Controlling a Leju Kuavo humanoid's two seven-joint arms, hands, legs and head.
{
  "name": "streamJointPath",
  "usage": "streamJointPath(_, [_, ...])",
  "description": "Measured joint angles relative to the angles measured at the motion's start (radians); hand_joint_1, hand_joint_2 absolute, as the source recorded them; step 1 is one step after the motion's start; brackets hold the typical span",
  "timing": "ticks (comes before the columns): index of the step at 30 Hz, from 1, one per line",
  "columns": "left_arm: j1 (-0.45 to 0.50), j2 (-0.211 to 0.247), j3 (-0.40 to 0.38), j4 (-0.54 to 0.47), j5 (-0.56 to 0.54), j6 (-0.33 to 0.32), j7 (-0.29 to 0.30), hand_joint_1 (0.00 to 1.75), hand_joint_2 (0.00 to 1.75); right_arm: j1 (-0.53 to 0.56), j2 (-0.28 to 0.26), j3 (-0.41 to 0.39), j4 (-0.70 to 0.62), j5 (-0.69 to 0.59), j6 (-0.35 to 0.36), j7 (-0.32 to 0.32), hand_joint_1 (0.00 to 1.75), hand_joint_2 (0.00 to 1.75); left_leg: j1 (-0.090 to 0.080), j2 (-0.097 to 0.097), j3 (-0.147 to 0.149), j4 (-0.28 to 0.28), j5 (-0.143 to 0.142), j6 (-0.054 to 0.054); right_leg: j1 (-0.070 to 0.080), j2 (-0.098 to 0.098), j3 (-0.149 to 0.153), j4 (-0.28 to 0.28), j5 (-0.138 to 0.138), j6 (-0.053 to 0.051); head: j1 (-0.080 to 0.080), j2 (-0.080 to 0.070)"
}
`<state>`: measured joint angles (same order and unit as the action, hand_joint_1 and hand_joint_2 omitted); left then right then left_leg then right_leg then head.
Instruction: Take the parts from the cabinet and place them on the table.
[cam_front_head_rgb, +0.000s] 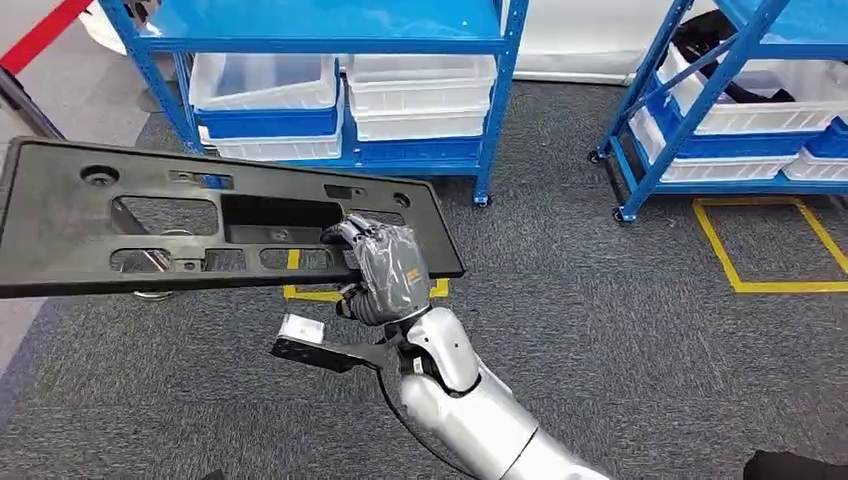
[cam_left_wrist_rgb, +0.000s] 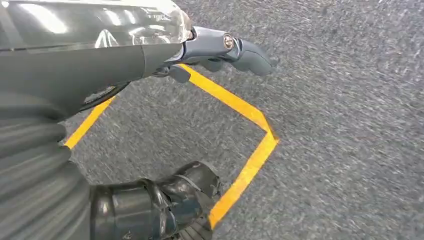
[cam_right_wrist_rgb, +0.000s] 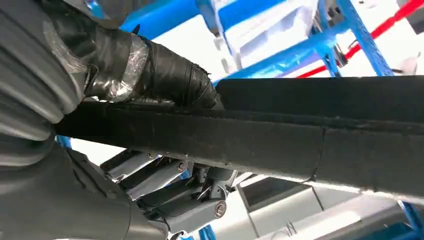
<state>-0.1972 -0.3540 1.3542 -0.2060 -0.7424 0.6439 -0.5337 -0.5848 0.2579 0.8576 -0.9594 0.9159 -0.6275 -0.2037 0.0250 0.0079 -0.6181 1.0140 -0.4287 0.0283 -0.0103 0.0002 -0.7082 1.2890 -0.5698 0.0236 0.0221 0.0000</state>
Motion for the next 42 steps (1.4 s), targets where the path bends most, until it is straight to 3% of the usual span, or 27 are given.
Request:
streamJointPath(2, [0.001, 0.002, -0.004, 0.000, -0.038, -0.003, 0.039, 0.00, 1.75, -0.001, -0.002, 0.000, -0.001, -0.009, -0.002, -0.012, 1.75, 1.75, 0.001, -0.001, -0.009, 0.005, 0.006, -0.008, -0.003, 0.000, 0.120, -0.181, 0.063, -0.005, 0.000, 0.000])
streamJointPath(3, [0.008, 0.010, -0.023, 0.002, -0.099, -0.026, 0.096, 0.00, 1.75, -0.001, -0.004, 0.000, -0.006, -0.026, -0.005, -0.029, 1.75, 1.75, 0.000, -0.001, -0.012, 0.006, 0.010, -0.015, -0.002, 0.002, 0.159, -0.252, 0.057, -0.012, 0.000, 0.000])
streamJointPath(6, [0.053, 0.108, -0.122, 0.002, -0.190, -0.215, 0.186, 0.00, 1.75, -0.001, -0.028, 0.000, -0.037, -0.057, -0.002, -0.058, 1.75, 1.75, -0.002, 0.002, -0.017, 0.003, 0.023, -0.036, 0.012, 0.003, 0.150, -0.257, 0.071, -0.028, -0.001, 0.000])
streamJointPath(7, [0.062, 0.130, -0.138, 0.002, -0.193, -0.236, 0.203, 0.00, 1.75, -0.001, -0.038, 0.000, -0.048, -0.061, -0.001, -0.061, 1.75, 1.75, 0.001, 0.003, -0.016, -0.001, 0.029, -0.045, 0.016, 0.004, 0.149, -0.260, 0.077, -0.036, -0.001, 0.000])
streamJointPath(8, [0.071, 0.152, -0.150, 0.002, -0.196, -0.239, 0.209, 0.00, 1.75, -0.001, -0.045, 0.000, -0.055, -0.062, 0.000, -0.061, 1.75, 1.75, 0.004, 0.002, -0.021, 0.002, 0.026, -0.051, 0.006, 0.002, 0.148, -0.272, 0.090, -0.049, 0.000, 0.000])
streamJointPath(10, [0.088, 0.191, -0.174, 0.002, -0.204, -0.242, 0.219, 0.00, 1.75, -0.001, -0.056, 0.000, -0.071, -0.067, 0.002, -0.063, 1.75, 1.75, 0.005, 0.000, -0.052, 0.080, -0.054, -0.056, 0.006, 0.000, 0.135, -0.274, 0.103, -0.064, -0.002, 0.000])
streamJointPath(12, [0.094, 0.211, -0.191, 0.002, -0.212, -0.242, 0.215, 0.00, 1.75, 0.000, -0.065, 0.000, -0.081, -0.067, 0.008, -0.062, 1.75, 1.75, 0.004, -0.001, -0.110, 0.242, -0.145, -0.064, 0.010, -0.002, 0.117, -0.271, 0.113, -0.068, -0.002, 0.000])
streamJointPath(13, [0.095, 0.216, -0.201, 0.002, -0.217, -0.242, 0.211, 0.00, 1.75, 0.003, -0.069, 0.000, -0.081, -0.065, 0.011, -0.059, 1.75, 1.75, 0.004, -0.001, -0.127, 0.306, -0.170, -0.066, 0.012, -0.005, 0.107, -0.267, 0.118, -0.069, -0.003, 0.000])
streamJointPath(14, [0.096, 0.217, -0.206, 0.002, -0.221, -0.240, 0.209, 0.00, 1.75, 0.006, -0.073, 0.000, -0.081, -0.061, 0.014, -0.054, 1.75, 1.75, 0.004, -0.001, -0.119, 0.312, -0.167, -0.065, 0.013, -0.006, 0.100, -0.265, 0.122, -0.069, -0.002, 0.000])
streamJointPath(15, [0.097, 0.219, -0.215, 0.002, -0.222, -0.239, 0.206, 0.00, 1.75, 0.010, -0.079, 0.000, -0.083, -0.056, 0.019, -0.049, 1.75, 1.75, 0.004, -0.001, -0.085, 0.273, -0.148, -0.063, 0.014, -0.006, 0.093, -0.262, 0.125, -0.068, -0.003, 0.000])
streamJointPath(17, [0.101, 0.220, -0.225, 0.002, -0.224, -0.238, 0.204, 0.00, 1.75, 0.013, -0.083, 0.000, -0.088, -0.050, 0.020, -0.044, 1.75, 1.75, 0.004, -0.001, 0.038, 0.088, -0.082, -0.054, 0.015, -0.004, 0.081, -0.253, 0.132, -0.064, -0.002, 0.000])
streamJointPath(18, [0.101, 0.219, -0.226, 0.002, -0.226, -0.238, 0.204, 0.00, 1.75, 0.013, -0.084, 0.000, -0.093, -0.048, 0.021, -0.042, 1.75, 1.75, 0.003, -0.001, 0.079, 0.020, -0.077, -0.048, 0.016, -0.003, 0.078, -0.249, 0.133, -0.062, -0.002, 0.000])
streamJointPath(19, [0.100, 0.219, -0.228, 0.002, -0.230, -0.238, 0.204, 0.00, 1.75, 0.013, -0.085, -0.002, -0.100, -0.045, 0.021, -0.041, 1.75, 1.75, -0.005, 0.000, 0.086, 0.003, -0.083, -0.043, 0.026, -0.003, 0.070, -0.242, 0.136, -0.056, -0.002, 0.000])
streamJointPath(22, [0.102, 0.222, -0.240, 0.002, -0.233, -0.240, 0.207, 0.00, 1.75, 0.016, -0.090, -0.002, -0.112, -0.036, 0.026, -0.034, 1.75, 1.75, -0.010, -0.003, 0.074, 0.006, -0.067, -0.024, 0.019, -0.004, 0.066, -0.249, 0.153, -0.036, -0.001, 0.000])
streamJointPath(23, [0.103, 0.221, -0.245, 0.002, -0.234, -0.240, 0.208, 0.00, 1.75, 0.016, -0.092, -0.002, -0.117, -0.034, 0.029, -0.031, 1.75, 1.75, -0.001, -0.002, 0.073, -0.008, -0.055, -0.016, 0.026, -0.003, 0.064, -0.248, 0.157, -0.029, -0.001, 0.000])
streamJointPath(24, [0.103, 0.221, -0.248, 0.002, -0.235, -0.240, 0.208, 0.00, 1.75, 0.018, -0.095, -0.003, -0.120, -0.033, 0.031, -0.031, 1.75, 1.75, 0.000, 0.004, 0.071, -0.012, -0.045, -0.011, 0.021, 0.001, 0.057, -0.237, 0.137, -0.024, -0.002, 0.000])
streamJointPath(25, [0.103, 0.222, -0.249, 0.002, -0.234, -0.240, 0.209, 0.00, 1.75, 0.018, -0.098, -0.004, -0.126, -0.033, 0.034, -0.031, 1.75, 1.75, 0.002, 0.005, 0.063, -0.014, -0.037, 0.000, 0.018, 0.000, 0.040, -0.194, 0.091, -0.020, 0.002, 0.000])
streamJointPath(27, [0.103, 0.222, -0.250, 0.002, -0.235, -0.241, 0.210, 0.00, 1.75, 0.020, -0.102, -0.004, -0.128, -0.033, 0.036, -0.031, 1.75, 1.75, 0.000, 0.005, 0.046, -0.012, -0.026, 0.004, 0.010, 0.000, -0.019, -0.033, -0.002, -0.011, 0.002, 0.000])
streamJointPath(29, [0.104, 0.222, -0.250, 0.002, -0.235, -0.243, 0.210, 0.00, 1.75, 0.028, -0.108, -0.004, -0.128, -0.032, 0.038, -0.030, 1.75, 1.75, 0.000, 0.004, 0.028, -0.008, -0.017, 0.003, 0.005, 0.000, -0.043, 0.058, -0.032, -0.004, 0.002, 0.000])
streamJointPath(30, [0.105, 0.222, -0.250, 0.002, -0.235, -0.243, 0.210, 0.00, 1.75, 0.030, -0.110, -0.004, -0.129, -0.031, 0.039, -0.029, 1.75, 1.75, 0.000, 0.004, 0.022, -0.005, -0.014, 0.001, 0.002, 0.000, -0.021, 0.034, -0.016, -0.003, 0.002, 0.000])
streamJointPath(31, [0.105, 0.222, -0.250, 0.002, -0.235, -0.244, 0.210, 0.00, 1.75, 0.030, -0.112, -0.004, -0.130, -0.030, 0.040, -0.028, 1.75, 1.75, 0.001, 0.003, 0.016, -0.001, -0.012, -0.001, 0.001, 0.000, 0.025, -0.034, 0.016, -0.004, 0.002, 0.000])
streamJointPath(33, [0.105, 0.222, -0.251, 0.002, -0.237, -0.245, 0.214, 0.00, 1.75, 0.029, -0.112, -0.005, -0.140, -0.026, 0.042, -0.027, 1.75, 1.75, 0.001, 0.002, 0.008, 0.007, -0.008, -0.007, 0.000, 0.000, 0.141, -0.222, 0.077, -0.014, 0.002, 0.000])
streamJointPath(34, [0.104, 0.222, -0.251, 0.002, -0.238, -0.246, 0.217, 0.00, 1.75, 0.029, -0.112, -0.006, -0.145, -0.025, 0.043, -0.027, 1.75, 1.75, -0.005, 0.003, 0.002, 0.010, -0.006, -0.014, 0.008, 0.001, 0.154, -0.255, 0.062, -0.021, 0.001, 0.000])
streamJointPath(38, [0.104, 0.223, -0.251, 0.002, -0.240, -0.246, 0.226, 0.00, 1.75, 0.030, -0.113, -0.015, -0.155, -0.021, 0.056, -0.024, 1.75, 1.75, -0.003, 0.003, -0.001, 0.003, 0.014, -0.042, 0.010, 0.001, 0.142, -0.261, 0.087, -0.043, 0.001, 0.000])
streamJointPath(39, [0.104, 0.228, -0.251, 0.002, -0.240, -0.246, 0.229, 0.00, 1.75, 0.030, -0.113, -0.015, -0.158, -0.019, 0.057, -0.024, 1.75, 1.75, 0.002, 0.001, -0.010, 0.016, -0.004, -0.046, 0.003, -0.004, 0.141, -0.269, 0.098, -0.051, 0.001, 0.000])
streamJointPath(40, [0.105, 0.228, -0.251, 0.002, -0.240, -0.246, 0.232, 0.00, 1.75, 0.030, -0.113, -0.015, -0.162, -0.019, 0.057, -0.024, 1.75, 1.75, 0.001, 0.001, -0.024, 0.051, -0.045, -0.048, 0.002, -0.004, 0.135, -0.272, 0.105, -0.061, 0.000, 0.000])
streamJointPath(42, [0.105, 0.228, -0.251, 0.002, -0.241, -0.247, 0.237, 0.00, 1.75, 0.030, -0.113, -0.015, -0.169, -0.019, 0.059, -0.024, 1.75, 1.75, 0.002, 0.000, -0.075, 0.194, -0.135, -0.053, 0.005, -0.006, 0.118, -0.269, 0.114, -0.067, -0.001, 0.000])
